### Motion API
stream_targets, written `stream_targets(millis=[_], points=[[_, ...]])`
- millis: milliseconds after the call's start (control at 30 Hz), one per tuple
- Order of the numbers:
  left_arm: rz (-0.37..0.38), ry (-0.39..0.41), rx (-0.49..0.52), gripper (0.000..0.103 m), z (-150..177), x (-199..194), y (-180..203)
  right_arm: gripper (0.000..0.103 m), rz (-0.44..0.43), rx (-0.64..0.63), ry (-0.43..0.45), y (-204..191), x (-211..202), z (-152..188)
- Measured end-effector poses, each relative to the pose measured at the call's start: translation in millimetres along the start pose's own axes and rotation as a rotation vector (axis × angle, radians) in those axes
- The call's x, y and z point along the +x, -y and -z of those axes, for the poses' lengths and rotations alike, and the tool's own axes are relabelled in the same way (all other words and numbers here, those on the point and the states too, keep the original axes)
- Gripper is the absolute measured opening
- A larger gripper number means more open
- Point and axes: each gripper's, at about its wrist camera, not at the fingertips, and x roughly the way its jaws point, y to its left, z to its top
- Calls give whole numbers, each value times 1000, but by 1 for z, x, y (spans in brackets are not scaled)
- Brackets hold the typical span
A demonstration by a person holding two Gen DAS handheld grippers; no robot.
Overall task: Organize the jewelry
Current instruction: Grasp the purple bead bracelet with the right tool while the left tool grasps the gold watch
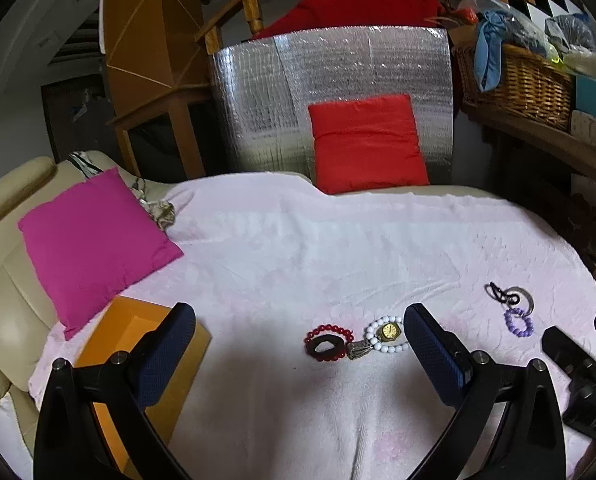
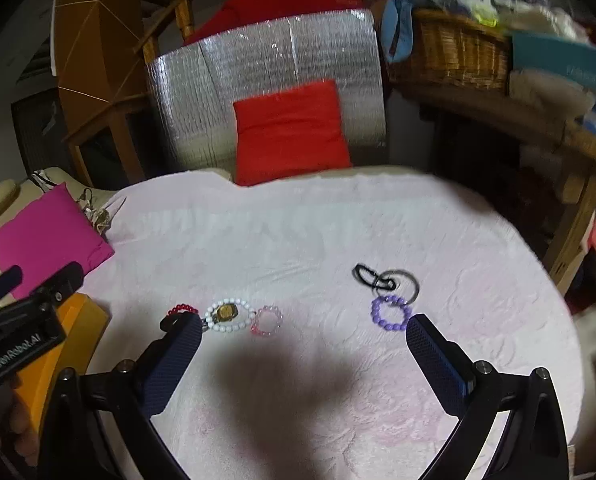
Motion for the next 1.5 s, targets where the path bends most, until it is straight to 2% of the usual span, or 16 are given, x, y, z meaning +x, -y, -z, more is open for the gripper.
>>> stream_targets(millis=[133, 167, 267, 367, 433, 600, 667, 767, 967, 1000, 1133, 1233, 1367, 1400, 1433, 1500], points=[[79, -54, -18, 103, 16, 43, -9, 103, -11, 51, -38, 31, 19, -1], [119, -83, -15, 103, 24, 60, -12, 103, -9, 68, -55, 42, 26, -2], [138, -212, -8, 103, 36, 96, -16, 103, 6, 167, -123, 76, 53, -4], [159, -258, -49, 103, 43, 116, -25, 91, 3, 258, -188, 103, 80, -5], [150, -260, -55, 103, 44, 124, -29, 76, -24, 278, -208, 111, 96, -9], [164, -266, -42, 103, 45, 134, -34, 60, -61, 325, -232, 123, 125, -23], [148, -276, -22, 103, 45, 138, -38, 60, -74, 371, -232, 128, 131, -21], [140, -285, -11, 103, 46, 144, -45, 60, -127, 374, -255, 118, 133, -20], [192, -297, 8, 102, 48, 149, -46, 60, -222, 334, -278, 80, 130, -18], [212, -299, 14, 99, 49, 149, -44, 60, -229, 331, -279, 76, 129, -17], [283, -324, 34, 75, 53, 153, -36, 60, -235, 330, -275, 72, 126, -16], [356, -315, 33, 75, 53, 154, -26, 60, -211, 348, -271, 77, 127, -14], [416, -282, 60, 75, 48, 156, -9, 60, -188, 402, -271, 92, 127, -12], [433, -274, 70, 71, 47, 159, -4, 60, -184, 411, -269, 96, 126, -11], [453, -269, 81, 57, 46, 161, 0, 60, -178, 421, -266, 100, 126, -11], [514, -283, 116, 37, 45, 167, 10, 60, -169, 438, -262, 107, 124, -11]])
